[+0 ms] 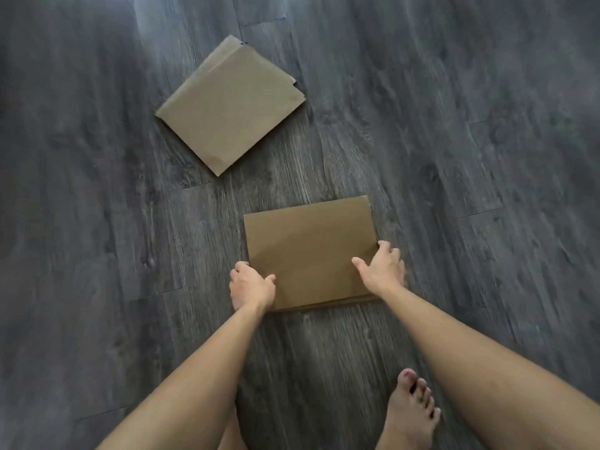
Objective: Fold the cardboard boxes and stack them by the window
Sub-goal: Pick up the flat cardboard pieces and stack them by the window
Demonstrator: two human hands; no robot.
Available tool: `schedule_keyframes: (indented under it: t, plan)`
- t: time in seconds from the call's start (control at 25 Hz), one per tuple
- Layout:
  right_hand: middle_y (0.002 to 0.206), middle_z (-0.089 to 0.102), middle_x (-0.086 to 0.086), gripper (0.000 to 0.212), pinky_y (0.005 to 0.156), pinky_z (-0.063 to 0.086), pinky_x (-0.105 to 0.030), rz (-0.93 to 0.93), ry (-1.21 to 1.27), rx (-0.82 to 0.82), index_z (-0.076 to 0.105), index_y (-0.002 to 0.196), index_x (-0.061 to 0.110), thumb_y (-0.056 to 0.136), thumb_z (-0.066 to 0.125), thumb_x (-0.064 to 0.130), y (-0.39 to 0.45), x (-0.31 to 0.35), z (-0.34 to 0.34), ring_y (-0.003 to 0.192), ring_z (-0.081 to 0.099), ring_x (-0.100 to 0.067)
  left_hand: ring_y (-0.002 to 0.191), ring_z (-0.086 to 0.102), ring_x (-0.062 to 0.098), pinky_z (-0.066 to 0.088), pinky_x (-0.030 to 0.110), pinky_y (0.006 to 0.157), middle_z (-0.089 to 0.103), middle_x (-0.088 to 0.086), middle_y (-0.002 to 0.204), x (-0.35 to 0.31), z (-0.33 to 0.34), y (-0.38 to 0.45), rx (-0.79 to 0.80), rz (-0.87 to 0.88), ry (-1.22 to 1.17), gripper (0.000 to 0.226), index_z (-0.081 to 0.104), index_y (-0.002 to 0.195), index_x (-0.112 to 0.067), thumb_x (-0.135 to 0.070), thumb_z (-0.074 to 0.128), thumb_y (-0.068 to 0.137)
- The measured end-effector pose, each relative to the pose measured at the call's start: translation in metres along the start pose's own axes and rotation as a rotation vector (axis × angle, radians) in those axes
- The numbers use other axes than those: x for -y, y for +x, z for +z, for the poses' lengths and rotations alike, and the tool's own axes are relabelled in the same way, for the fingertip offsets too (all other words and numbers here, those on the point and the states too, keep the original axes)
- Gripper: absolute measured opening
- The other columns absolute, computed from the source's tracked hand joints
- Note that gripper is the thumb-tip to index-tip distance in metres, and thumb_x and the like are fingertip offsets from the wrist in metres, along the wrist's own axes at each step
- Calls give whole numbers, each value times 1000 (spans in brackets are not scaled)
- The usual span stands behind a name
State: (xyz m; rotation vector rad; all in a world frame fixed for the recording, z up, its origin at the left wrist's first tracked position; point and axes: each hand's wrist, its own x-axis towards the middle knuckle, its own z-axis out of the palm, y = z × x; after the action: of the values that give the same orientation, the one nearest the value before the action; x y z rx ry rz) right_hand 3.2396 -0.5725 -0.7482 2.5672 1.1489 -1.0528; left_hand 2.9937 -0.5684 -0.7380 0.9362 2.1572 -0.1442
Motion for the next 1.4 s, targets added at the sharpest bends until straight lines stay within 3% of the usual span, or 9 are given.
schedule_keyframes:
  t: [0.16, 0.44, 0.68, 0.88, 1.12, 1.24, 1.4]
  plan:
    - [143, 46, -12, 60, 106, 38, -42, 10, 127, 25, 44, 141, 12, 94, 63, 44, -6, -11, -12, 129, 47, -33, 130, 49, 36, 42, 42, 108, 47, 18, 143, -8, -9, 2, 63, -94, 38, 57, 43, 138, -3, -25, 69, 92]
    - [135, 53, -10, 44, 99, 41, -40, 7, 255, -69, 51, 135, 15, 97, 62, 34, -79, -9, -119, 123, 51, -30, 124, 54, 31, 43, 35, 98, 55, 13, 135, -53, -104, -70, 87, 21, 13, 47, 48, 131, -12, -28, 69, 92]
    - [129, 55, -11, 41, 93, 47, -41, -98, 360, -196, 55, 132, 14, 96, 64, 31, -184, 43, -321, 117, 53, -30, 110, 60, 27, 52, 40, 93, 60, 8, 124, -141, -266, -218, -58, 150, -106, 38, 54, 123, -17, -32, 70, 92]
    - [121, 59, -13, 34, 83, 44, -34, -278, 512, -395, 59, 125, 11, 95, 66, 27, -281, 124, -562, 109, 57, -31, 110, 62, 25, 53, 38, 90, 64, 3, 123, -273, -465, -362, -296, 418, -232, 38, 57, 127, -19, -30, 69, 92]
    - [126, 60, -11, 37, 91, 45, -41, -574, 546, -636, 58, 131, 18, 97, 62, 32, -422, 220, -816, 113, 58, -35, 108, 65, 29, 50, 36, 87, 67, 8, 121, -367, -695, -522, -535, 644, -410, 42, 55, 131, -21, -28, 69, 92]
    - [125, 61, -10, 39, 92, 47, -43, -715, 564, -751, 56, 133, 20, 97, 60, 36, -495, 257, -894, 113, 59, -33, 107, 65, 29, 51, 36, 88, 68, 6, 122, -374, -785, -590, -679, 744, -526, 44, 55, 133, -22, -28, 70, 92]
    - [119, 61, -9, 39, 88, 48, -41, -835, 605, -830, 56, 131, 21, 96, 62, 37, -565, 297, -937, 107, 60, -31, 106, 64, 27, 45, 32, 83, 68, 5, 116, -354, -862, -637, -814, 831, -587, 40, 57, 128, -22, -25, 71, 90]
